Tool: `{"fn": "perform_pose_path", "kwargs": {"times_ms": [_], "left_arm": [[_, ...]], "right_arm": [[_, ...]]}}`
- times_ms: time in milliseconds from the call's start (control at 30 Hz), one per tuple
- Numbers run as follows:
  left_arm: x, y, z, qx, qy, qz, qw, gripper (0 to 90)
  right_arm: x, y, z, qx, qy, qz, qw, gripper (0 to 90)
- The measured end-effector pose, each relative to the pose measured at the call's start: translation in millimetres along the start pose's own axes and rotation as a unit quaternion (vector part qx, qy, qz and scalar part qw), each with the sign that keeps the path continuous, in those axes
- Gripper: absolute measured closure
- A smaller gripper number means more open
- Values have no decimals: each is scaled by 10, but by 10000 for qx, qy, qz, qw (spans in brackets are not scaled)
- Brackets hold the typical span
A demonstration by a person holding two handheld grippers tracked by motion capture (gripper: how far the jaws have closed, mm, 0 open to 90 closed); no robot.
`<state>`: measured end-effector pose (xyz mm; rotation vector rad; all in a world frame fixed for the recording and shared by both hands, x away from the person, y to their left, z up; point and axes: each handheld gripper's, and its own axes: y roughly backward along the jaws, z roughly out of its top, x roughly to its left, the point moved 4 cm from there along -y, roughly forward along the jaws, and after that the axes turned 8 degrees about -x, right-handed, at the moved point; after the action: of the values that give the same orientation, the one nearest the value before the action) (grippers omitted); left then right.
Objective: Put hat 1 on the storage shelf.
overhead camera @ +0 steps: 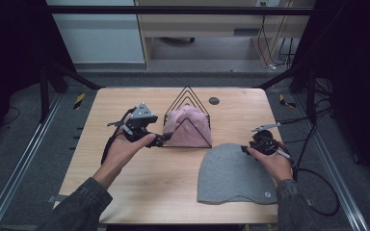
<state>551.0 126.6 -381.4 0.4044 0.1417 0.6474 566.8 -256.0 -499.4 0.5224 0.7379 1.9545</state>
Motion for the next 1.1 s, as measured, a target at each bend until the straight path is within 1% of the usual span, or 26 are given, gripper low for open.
{"fn": "perform_pose_path", "kwargs": {"times_ms": [33,100,133,233,267,333,400,500,600,633,767,867,967,1000,1033,1067,1100], "left_arm": [[-14,11,-61,95,-48,2,9999,128],[-24,17,-106,181,-87,-10,9998,127],[-24,17,-106,181,-87,-10,9998,127],[-34,30,-169,226,-63,-25,9997,127],[-38,31,-183,238,-58,-32,9997,127],[-49,39,-213,282,-82,-41,9996,127],[-56,44,-231,306,-102,-44,9995,127],[-76,57,-292,374,-128,-42,9992,127],[-87,74,-338,387,-122,-48,9992,127],[-91,81,-352,392,-106,-52,9992,127],[-102,106,-395,412,-115,-59,9991,127],[-117,115,-432,426,-95,-54,9990,129],[-128,118,-474,447,-74,-64,9990,131],[-128,118,-474,447,-74,-64,9990,131],[-136,120,-491,458,-62,-72,9989,131],[-144,124,-514,496,-56,-83,9987,131],[-148,126,-525,510,-63,-86,9986,131]], "right_arm": [[-3,-17,-10,21,6,-8,10000,527],[-5,-49,-26,64,-3,-15,10000,518],[-5,-49,-26,64,-3,-15,10000,518],[-7,-91,-57,189,-32,-32,9998,489],[-12,-103,-61,183,-24,-61,9998,489],[-17,-106,-67,228,-37,-55,9997,487],[-20,-112,-69,211,-24,-48,9998,486],[-13,-120,-92,303,-9,-32,9995,497],[-7,-117,-103,323,9,-42,9995,534],[-10,-115,-104,315,63,-25,9995,548],[7,-104,-109,404,115,35,9991,621],[14,-111,-112,395,205,46,9990,663],[26,-103,-112,433,195,141,9988,762],[26,-103,-112,433,195,141,9988,762],[30,-105,-114,425,217,171,9987,788],[47,-100,-114,447,255,250,9984,845],[51,-96,-114,466,288,255,9982,853]]}}
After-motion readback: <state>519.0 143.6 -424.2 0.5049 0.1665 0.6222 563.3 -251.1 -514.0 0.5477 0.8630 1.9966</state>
